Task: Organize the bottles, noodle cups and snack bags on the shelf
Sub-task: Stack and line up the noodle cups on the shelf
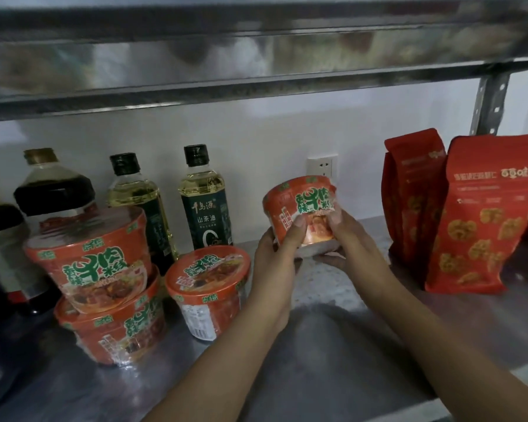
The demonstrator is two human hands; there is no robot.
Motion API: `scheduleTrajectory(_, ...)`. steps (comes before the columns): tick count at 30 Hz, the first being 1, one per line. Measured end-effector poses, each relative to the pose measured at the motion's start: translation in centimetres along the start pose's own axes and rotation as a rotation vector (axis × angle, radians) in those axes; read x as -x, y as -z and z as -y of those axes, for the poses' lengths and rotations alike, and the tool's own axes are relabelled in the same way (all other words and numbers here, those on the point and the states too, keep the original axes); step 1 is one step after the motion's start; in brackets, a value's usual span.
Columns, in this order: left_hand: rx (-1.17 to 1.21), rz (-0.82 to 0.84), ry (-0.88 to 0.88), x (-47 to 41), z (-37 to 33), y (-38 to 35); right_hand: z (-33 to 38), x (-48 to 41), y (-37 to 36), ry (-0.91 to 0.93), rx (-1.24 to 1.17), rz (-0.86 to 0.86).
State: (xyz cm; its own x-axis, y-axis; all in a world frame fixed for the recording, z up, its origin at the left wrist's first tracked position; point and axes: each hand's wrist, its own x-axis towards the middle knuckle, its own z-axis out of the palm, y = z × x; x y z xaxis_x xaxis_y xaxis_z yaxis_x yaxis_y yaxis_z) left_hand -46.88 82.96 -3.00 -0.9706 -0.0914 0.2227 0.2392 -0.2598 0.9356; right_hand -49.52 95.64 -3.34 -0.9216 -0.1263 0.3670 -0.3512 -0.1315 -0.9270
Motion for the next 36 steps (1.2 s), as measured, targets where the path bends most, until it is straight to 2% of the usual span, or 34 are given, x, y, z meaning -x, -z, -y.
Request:
scheduleTrajectory(9,-0.113,-0.014,-0.153,0.1,0.1,-0.1,-0.6,0.2,-0.1,0.178,-0.004,-0.011)
scheduleTrajectory(16,-0.133,-0.001,-0.231,0.2,0.0,0.0,-0.8,0.4,0.0,0.181,-0.033,-0.012)
scheduleTrajectory(21,-0.173,0.081,-0.137,0.2,0.4,0.0,-0.6,-0.1,0.4,0.119,-0.222,-0.123)
scheduleTrajectory(27,-0.071,0.099,-0.117,0.6,0.4,-0.3,-0.2,0.4,0.1,0.138,-0.032,-0.187)
scheduleTrajectory(32,-0.061,0.057,-0.226,0.7,0.3,-0.3,0.1,0.9,0.2,0.213,-0.007,-0.119)
scheduleTrajectory(36,-0.051,0.064,-0.241,0.7,0.4,-0.3,-0.1,0.8,0.3,0.235,-0.015,-0.108)
